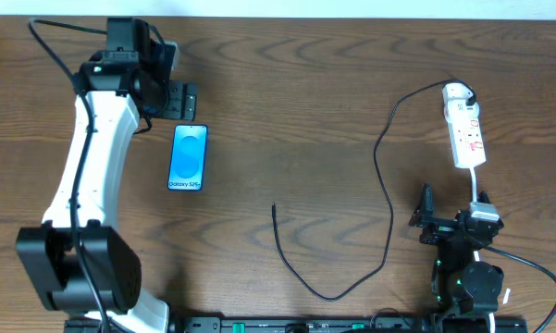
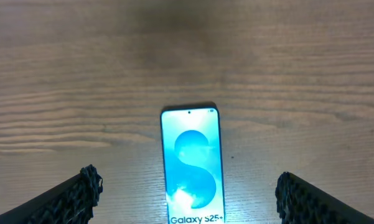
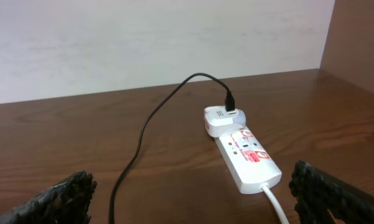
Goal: Plug charger to phone and switch on socket
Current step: 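Open the left gripper and move it forward over the phone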
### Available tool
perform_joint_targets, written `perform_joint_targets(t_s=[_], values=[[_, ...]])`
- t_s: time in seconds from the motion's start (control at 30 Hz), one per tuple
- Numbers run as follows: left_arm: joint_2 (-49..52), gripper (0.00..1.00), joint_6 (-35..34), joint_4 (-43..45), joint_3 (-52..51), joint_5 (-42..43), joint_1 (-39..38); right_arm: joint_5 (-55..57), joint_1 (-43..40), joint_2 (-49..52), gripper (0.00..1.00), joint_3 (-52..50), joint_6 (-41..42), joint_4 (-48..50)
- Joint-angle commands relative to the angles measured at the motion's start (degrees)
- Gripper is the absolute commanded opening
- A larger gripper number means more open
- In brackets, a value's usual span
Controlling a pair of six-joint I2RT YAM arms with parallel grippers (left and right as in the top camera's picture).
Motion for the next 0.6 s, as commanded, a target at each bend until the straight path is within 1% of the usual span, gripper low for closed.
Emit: perform_joint_targets(t_s=[0.0, 0.33, 0.37, 0.4, 0.43, 0.47, 0.5, 0.53, 0.57], values=[[1.6, 0.92, -0.9, -0.2, 1.4, 1.2, -0.1, 0.5, 0.5, -0.3, 0.99, -0.3, 0.7, 0.0], [1.9, 0.91, -0.9, 0.0, 1.3, 1.2, -0.1, 0.5, 0.5, -0.3, 0.99, -0.3, 0.7, 0.1], [1.9, 0.72, -0.9, 0.2, 1.3, 1.2, -0.1, 0.5, 0.5, -0.3, 0.99, -0.3, 0.7, 0.0], [1.9, 0.42, -0.9, 0.4, 1.3, 1.1, -0.1, 0.5, 0.5, -0.3, 0.99, -0.3, 0.7, 0.1], [1.9, 0.24, -0.9, 0.4, 1.3, 1.2, -0.1, 0.5, 0.5, -0.3, 0.99, -0.3, 0.7, 0.1], [1.9, 0.19, -0.9, 0.4, 1.3, 1.2, -0.1, 0.5, 0.5, -0.3, 0.99, -0.3, 0.7, 0.1], [1.9, 0.19, -0.9, 0.4, 1.3, 1.2, -0.1, 0.5, 0.5, -0.3, 0.99, -0.3, 0.7, 0.1], [1.9, 0.25, -0.9, 0.4, 1.3, 1.2, -0.1, 0.5, 0.5, -0.3, 0.99, -0.3, 0.7, 0.0], [1.9, 0.50, -1.1, 0.3, 1.3, 1.2, -0.1, 0.5, 0.5, -0.3, 0.99, -0.3, 0.7, 0.1]])
